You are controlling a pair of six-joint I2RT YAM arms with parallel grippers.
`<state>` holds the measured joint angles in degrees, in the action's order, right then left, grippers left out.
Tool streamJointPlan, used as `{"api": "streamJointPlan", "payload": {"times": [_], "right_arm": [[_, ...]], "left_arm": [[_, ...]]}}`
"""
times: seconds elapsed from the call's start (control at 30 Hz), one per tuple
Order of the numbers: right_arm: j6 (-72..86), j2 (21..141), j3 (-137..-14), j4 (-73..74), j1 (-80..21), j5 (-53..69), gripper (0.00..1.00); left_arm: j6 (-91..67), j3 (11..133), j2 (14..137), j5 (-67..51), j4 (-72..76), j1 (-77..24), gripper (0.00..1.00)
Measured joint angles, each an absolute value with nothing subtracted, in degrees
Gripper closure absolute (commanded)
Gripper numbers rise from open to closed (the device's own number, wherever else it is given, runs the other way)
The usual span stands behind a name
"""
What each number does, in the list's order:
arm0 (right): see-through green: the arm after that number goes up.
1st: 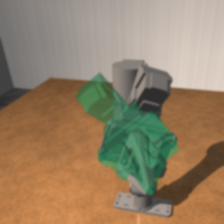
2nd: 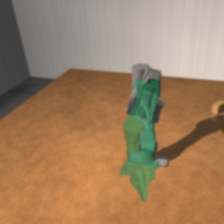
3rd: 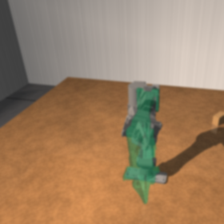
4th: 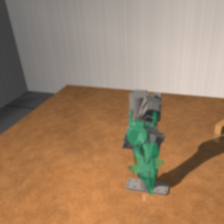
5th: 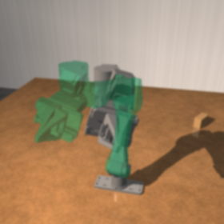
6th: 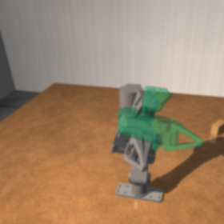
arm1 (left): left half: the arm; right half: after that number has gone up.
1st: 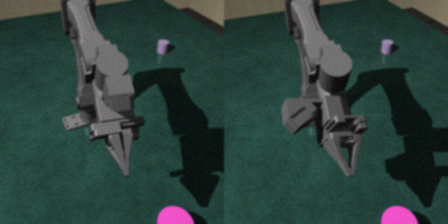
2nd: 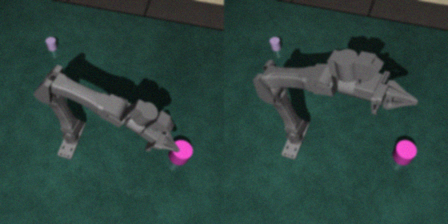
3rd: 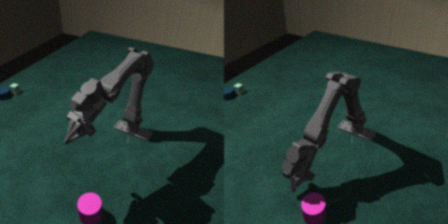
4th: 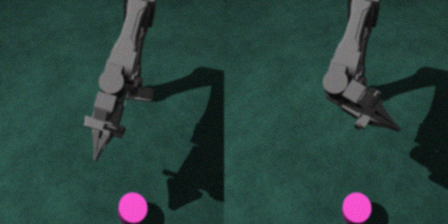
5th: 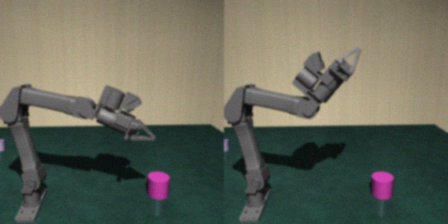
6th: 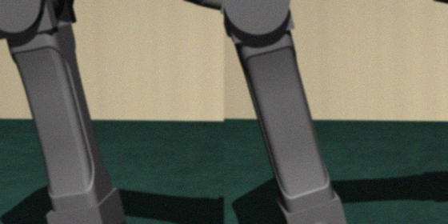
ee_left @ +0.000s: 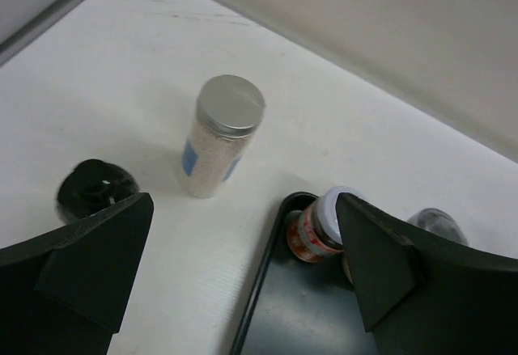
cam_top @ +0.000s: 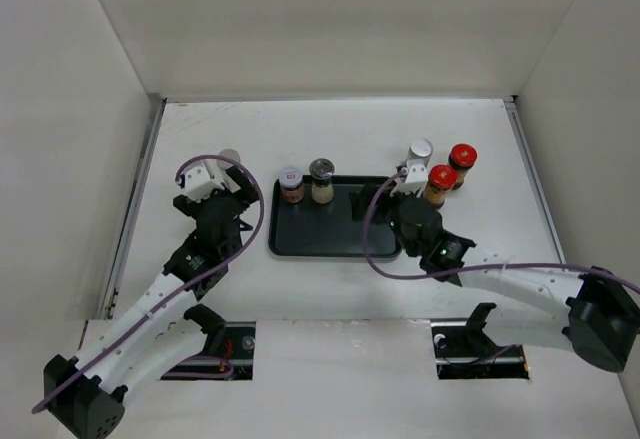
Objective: Organize the condiment bottles
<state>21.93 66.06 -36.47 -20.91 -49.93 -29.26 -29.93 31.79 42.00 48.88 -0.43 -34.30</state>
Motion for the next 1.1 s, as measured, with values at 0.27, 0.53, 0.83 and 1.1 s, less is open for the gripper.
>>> {"api": "streamJointPlan", "payload": {"times": [0.27, 0.53, 0.83, 1.1], "right_arm": [[24.88, 61.28, -25.19, -21.06, -54.48, -27.38, 0.0], [25.63, 57.41, -23.44, -23.97, -54.46, -25.93, 0.0], [25.76, 56.93, -23.42, -24.73, -54.46, -25.45, 0.0], [25.76, 56.1, -22.9, -24.99, -54.46, -25.47, 0.0]], "left_arm": [[-34.39, 35.35, 47.31, 44.88, -13.82, -20.67, 0.04], [-35.9, 35.4, 56.21, 36.34, -14.55, -10.61, 0.15], [-35.97, 35.4, 63.55, 35.31, -11.88, -9.3, 0.42], [-35.94, 34.76, 58.54, 34.37, -13.89, -10.31, 0.67]]}}
